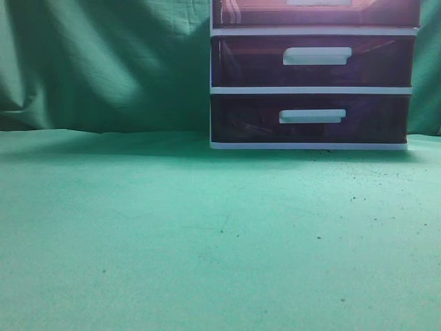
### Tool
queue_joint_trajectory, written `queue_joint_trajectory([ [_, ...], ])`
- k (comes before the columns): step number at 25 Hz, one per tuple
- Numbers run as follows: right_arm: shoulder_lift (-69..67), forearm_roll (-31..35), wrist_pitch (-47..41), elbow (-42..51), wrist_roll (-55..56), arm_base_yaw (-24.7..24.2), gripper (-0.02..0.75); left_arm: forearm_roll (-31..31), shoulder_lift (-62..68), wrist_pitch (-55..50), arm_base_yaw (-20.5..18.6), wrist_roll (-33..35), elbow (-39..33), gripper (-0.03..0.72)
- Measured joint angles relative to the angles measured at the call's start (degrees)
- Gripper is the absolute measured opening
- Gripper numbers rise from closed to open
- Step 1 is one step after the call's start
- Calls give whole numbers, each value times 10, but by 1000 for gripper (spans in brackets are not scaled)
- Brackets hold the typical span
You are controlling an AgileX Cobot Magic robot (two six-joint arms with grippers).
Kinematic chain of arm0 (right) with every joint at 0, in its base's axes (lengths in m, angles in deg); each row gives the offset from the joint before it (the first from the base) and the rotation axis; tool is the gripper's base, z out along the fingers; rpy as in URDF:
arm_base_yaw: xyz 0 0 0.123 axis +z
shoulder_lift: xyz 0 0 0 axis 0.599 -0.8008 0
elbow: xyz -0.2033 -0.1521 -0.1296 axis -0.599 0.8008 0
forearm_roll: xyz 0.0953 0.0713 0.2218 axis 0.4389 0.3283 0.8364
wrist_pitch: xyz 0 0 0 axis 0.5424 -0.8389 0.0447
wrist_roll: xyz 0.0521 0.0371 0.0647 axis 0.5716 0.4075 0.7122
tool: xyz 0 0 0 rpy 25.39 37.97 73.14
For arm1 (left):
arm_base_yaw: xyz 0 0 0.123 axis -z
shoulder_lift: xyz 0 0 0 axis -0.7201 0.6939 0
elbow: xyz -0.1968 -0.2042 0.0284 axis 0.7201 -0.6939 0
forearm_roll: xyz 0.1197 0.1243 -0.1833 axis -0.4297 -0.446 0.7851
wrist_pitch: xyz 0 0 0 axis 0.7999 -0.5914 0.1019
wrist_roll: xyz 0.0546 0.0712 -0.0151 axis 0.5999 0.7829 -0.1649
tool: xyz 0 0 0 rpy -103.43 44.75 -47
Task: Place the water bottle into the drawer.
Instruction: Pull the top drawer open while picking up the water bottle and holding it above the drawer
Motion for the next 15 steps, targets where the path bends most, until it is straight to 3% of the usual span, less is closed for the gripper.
queue_joint_trajectory([
  [15,0,0,0,0,0,0,0,0,0,0,0,0,0,0],
])
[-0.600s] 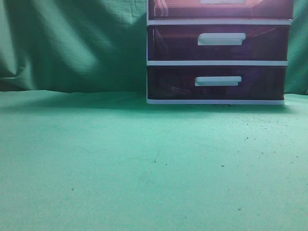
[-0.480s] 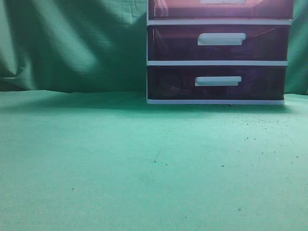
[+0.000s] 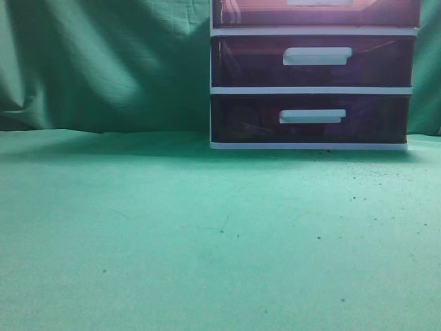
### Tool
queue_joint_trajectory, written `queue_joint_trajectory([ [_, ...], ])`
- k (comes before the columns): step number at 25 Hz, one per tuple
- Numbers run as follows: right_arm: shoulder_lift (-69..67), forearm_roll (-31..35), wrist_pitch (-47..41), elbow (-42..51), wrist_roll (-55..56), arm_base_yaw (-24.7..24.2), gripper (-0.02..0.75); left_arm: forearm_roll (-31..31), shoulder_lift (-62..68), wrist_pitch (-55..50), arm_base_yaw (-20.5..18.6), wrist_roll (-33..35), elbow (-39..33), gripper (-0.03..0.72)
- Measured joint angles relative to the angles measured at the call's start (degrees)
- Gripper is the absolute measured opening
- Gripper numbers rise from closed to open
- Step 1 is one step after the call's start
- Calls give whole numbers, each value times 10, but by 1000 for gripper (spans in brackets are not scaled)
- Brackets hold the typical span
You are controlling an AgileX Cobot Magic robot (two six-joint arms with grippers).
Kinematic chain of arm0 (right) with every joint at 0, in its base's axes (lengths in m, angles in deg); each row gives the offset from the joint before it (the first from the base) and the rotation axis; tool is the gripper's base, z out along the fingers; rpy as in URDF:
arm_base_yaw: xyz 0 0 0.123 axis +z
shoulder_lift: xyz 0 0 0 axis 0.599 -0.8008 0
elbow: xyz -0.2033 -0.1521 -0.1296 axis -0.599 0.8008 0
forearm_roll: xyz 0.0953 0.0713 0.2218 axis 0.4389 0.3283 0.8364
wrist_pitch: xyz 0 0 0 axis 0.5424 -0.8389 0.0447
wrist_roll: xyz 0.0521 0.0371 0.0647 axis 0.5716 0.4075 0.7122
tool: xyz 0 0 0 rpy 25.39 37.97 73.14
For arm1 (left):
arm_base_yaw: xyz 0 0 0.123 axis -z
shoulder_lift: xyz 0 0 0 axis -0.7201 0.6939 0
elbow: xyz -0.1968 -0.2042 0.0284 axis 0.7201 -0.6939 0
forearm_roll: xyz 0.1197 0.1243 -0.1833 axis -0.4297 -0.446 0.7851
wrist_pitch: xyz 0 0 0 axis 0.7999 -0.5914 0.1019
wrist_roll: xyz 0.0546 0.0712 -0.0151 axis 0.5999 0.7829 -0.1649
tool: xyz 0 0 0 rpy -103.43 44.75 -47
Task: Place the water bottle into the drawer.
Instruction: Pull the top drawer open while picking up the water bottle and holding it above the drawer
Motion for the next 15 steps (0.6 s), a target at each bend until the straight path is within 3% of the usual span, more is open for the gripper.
queue_joint_trajectory([
  [7,0,0,0,0,0,0,0,-13,0,12,0,6,0,0],
  [11,0,0,0,0,0,0,0,59,0,111,0,6,0,0],
  [15,0,0,0,0,0,0,0,84,0,198,0,1,0,0],
])
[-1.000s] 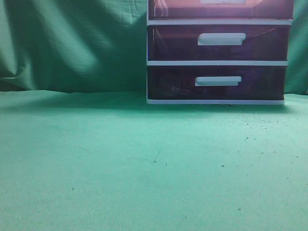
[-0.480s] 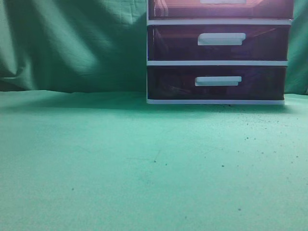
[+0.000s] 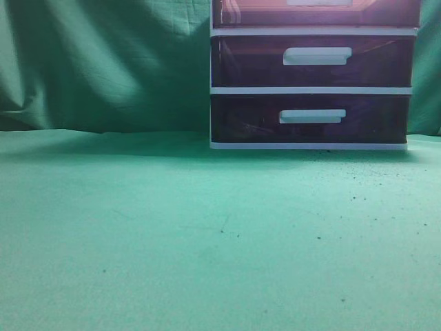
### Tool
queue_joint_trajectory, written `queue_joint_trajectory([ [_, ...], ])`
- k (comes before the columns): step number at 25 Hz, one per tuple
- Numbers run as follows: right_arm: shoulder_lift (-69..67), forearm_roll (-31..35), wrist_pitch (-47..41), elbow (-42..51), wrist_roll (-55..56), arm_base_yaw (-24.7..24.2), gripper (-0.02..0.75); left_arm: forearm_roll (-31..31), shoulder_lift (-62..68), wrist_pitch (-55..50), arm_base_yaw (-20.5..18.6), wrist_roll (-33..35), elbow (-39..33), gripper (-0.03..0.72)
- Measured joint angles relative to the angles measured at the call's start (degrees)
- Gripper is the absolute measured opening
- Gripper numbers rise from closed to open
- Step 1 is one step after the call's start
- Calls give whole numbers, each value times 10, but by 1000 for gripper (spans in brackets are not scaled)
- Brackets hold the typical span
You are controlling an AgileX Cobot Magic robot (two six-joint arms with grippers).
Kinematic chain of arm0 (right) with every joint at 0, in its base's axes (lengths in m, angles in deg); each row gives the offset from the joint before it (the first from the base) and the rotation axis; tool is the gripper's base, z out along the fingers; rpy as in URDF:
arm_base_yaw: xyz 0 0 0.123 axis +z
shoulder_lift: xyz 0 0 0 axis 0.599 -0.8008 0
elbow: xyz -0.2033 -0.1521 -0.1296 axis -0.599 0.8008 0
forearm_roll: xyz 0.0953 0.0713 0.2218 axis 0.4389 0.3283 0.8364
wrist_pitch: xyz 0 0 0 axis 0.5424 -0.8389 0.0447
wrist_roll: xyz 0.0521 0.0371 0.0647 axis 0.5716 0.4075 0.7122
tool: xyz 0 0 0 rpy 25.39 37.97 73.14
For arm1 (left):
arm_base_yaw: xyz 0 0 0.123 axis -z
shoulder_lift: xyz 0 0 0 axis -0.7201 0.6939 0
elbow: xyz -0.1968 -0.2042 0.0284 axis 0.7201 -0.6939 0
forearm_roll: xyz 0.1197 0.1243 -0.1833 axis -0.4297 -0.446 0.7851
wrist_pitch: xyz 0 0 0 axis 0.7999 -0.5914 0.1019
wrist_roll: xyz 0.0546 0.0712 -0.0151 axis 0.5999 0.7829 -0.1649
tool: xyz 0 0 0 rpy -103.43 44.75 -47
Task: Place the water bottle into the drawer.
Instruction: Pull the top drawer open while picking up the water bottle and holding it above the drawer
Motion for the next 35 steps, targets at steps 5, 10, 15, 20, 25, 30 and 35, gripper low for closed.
queue_joint_trajectory([
  [5,0,0,0,0,0,0,0,16,0,106,0,-88,0,0],
  [10,0,0,0,0,0,0,0,-89,39,119,0,-138,77,0],
  [15,0,0,0,0,0,0,0,-234,130,102,0,-228,124,0],
  [20,0,0,0,0,0,0,0,-262,270,-29,0,-306,162,50],
  [25,0,0,0,0,0,0,0,-263,401,-58,10,-315,203,426],
  [30,0,0,0,0,0,0,0,-267,471,-60,78,-312,225,613],
  [35,0,0,0,0,0,0,0,-289,548,-70,114,-312,242,613],
])
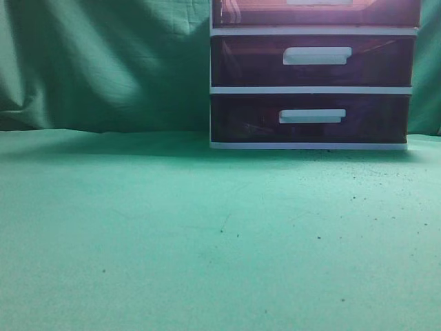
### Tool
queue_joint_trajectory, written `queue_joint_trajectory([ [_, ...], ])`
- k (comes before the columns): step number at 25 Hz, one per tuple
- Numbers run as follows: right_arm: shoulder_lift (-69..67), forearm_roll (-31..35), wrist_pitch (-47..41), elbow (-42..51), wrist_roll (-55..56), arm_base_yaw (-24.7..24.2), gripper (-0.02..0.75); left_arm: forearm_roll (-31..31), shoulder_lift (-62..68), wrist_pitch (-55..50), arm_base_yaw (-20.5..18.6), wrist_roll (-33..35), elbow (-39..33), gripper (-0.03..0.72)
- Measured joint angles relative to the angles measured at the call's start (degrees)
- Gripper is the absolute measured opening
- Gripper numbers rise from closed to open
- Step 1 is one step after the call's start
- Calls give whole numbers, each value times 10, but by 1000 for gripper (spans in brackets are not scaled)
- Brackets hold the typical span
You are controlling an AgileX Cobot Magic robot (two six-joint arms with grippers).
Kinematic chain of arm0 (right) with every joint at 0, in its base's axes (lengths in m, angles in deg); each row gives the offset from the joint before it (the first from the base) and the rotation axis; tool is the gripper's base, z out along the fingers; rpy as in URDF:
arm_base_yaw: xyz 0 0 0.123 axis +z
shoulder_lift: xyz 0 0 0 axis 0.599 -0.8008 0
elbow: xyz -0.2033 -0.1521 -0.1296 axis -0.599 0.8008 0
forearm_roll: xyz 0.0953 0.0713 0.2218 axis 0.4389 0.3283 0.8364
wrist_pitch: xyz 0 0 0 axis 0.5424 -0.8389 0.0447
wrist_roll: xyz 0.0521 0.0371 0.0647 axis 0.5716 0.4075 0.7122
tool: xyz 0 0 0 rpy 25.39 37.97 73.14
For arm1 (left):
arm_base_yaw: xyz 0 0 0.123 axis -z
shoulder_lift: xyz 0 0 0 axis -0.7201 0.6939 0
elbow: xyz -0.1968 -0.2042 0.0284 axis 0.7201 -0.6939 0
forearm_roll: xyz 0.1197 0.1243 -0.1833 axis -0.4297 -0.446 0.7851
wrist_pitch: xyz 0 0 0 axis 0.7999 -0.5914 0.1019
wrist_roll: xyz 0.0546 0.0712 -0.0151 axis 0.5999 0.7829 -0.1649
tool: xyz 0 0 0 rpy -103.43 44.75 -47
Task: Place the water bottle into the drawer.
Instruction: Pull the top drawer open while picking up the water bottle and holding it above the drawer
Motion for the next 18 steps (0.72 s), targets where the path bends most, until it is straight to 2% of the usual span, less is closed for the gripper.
queue_joint_trajectory([
  [9,0,0,0,0,0,0,0,-39,100,-15,-2,0,68,613],
  [18,0,0,0,0,0,0,0,-49,175,35,-56,0,85,613],
])
